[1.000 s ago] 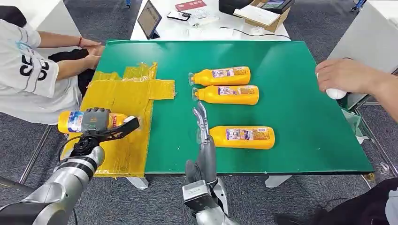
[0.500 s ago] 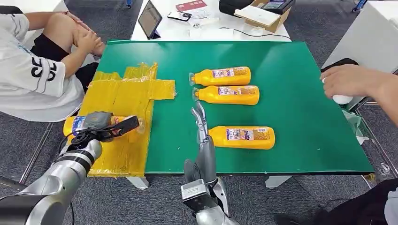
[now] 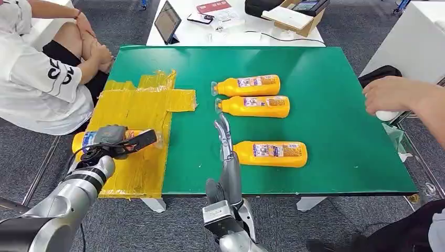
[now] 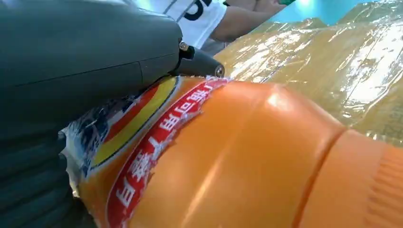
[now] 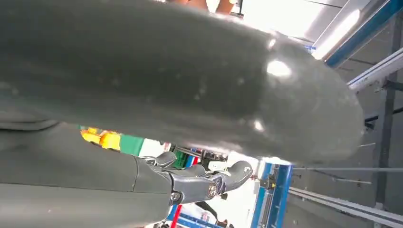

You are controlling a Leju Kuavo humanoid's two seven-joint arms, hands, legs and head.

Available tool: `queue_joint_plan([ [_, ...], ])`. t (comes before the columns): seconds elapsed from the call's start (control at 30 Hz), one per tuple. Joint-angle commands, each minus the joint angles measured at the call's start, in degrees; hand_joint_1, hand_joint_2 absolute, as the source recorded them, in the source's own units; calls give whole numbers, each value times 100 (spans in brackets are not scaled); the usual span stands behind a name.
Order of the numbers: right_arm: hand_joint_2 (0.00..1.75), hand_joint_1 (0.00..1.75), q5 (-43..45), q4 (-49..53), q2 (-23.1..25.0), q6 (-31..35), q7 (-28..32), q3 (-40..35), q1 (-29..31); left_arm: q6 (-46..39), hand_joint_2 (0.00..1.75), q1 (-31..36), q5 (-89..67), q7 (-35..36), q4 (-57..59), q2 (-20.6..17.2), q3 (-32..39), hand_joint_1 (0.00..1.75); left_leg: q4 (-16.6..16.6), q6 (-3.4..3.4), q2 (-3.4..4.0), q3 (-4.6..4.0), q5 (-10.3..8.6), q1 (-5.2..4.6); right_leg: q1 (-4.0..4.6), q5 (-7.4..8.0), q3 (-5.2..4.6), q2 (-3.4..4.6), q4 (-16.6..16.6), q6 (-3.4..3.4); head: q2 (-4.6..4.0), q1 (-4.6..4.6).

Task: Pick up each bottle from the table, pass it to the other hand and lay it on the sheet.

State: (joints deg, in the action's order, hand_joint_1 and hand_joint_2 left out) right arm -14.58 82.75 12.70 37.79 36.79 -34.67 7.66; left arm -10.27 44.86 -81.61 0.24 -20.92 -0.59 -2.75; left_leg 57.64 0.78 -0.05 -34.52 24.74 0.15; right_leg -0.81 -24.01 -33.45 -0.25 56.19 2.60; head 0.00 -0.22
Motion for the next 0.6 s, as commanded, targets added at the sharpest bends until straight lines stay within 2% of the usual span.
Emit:
queue_joint_plan([
  [0.03, 0, 0, -32, -299, -47, -12, 2, 192, 50, 492, 175, 124, 330, -287, 435, 176, 140, 0, -6, -2, -3, 17, 2, 2, 3, -3, 19, -3, -7, -6, 0, -2],
  [0.17, 0, 0, -111, -347, -27, 123, 76, 239, 40, 751, 175, 145, 545, -355, 452, 267, 156, 0, -8, -2, -7, 23, 3, 1, 2, -5, 26, -6, -9, -8, 0, -2],
  [0.2, 0, 0, -259, -319, 53, 221, 232, 401, 5, 840, 0, 143, 567, -442, 455, 286, 54, 0, -6, -1, -5, 14, 1, 0, 1, -2, 16, -3, -6, -4, 0, 0],
  [0.33, 0, 0, -336, -87, 168, 221, 220, 895, -53, 1156, 0, 113, 864, -579, 470, 372, 104, 0, -5, -1, -10, 14, 0, -2, -2, -3, 17, -9, -5, -5, 0, -2],
  [0.6, 0, 0, -364, -192, 191, 221, 302, 982, -54, 1240, 0, 188, 1145, -732, 425, 403, 38, 0, -5, -2, -15, 31, -1, 0, 0, 0, 37, -9, -7, -6, 0, -2],
])
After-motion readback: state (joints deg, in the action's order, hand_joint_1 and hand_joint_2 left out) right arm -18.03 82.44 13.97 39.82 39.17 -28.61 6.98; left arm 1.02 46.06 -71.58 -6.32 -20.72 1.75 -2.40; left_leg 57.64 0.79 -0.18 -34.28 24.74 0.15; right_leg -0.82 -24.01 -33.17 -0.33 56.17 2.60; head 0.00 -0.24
